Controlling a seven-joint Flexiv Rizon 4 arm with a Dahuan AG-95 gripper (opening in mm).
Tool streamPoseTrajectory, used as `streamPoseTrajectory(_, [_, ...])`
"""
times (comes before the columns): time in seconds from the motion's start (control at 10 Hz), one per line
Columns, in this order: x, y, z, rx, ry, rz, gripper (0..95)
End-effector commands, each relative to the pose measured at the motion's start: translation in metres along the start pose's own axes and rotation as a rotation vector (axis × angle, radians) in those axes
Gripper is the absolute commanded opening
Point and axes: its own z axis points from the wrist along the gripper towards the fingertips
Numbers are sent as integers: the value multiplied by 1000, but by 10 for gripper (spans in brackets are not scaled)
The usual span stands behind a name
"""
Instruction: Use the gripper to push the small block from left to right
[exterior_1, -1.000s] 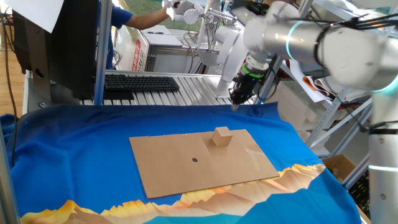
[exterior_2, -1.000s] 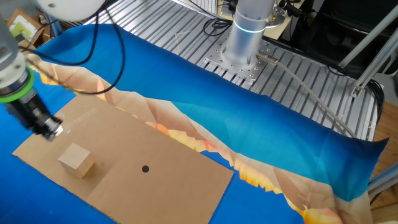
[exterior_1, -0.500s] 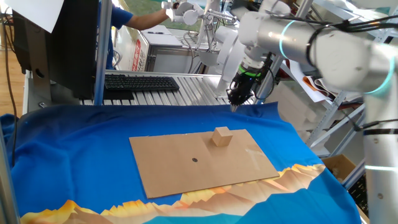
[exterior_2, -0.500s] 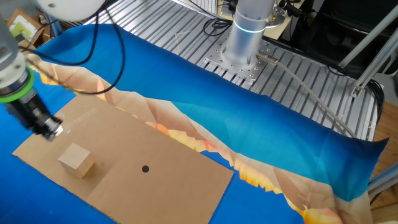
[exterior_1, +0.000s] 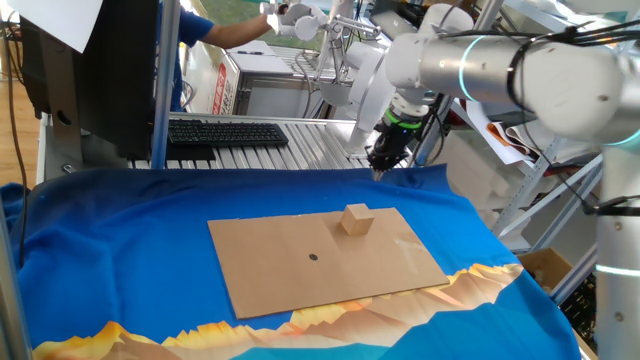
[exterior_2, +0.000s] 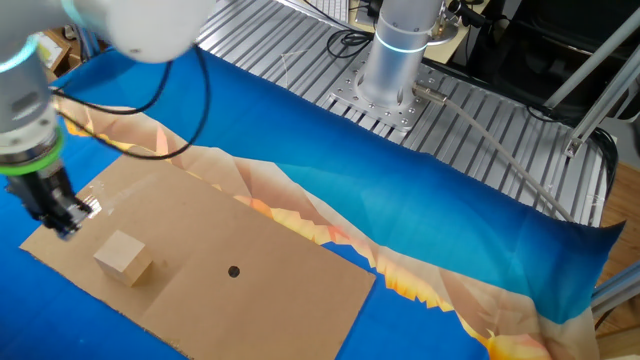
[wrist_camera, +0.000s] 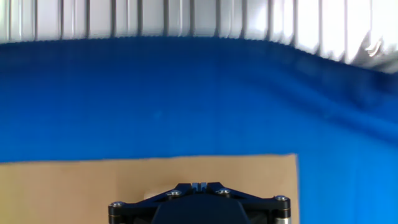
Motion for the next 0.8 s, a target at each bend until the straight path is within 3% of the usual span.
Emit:
streamPoseTrajectory(0.1, [4,2,0,4,-11,4,0])
streamPoseTrajectory(0.5, [5,-1,7,1,-13,18,0])
streamPoseTrajectory(0.8, [7,-4,23,0,-21,42,0])
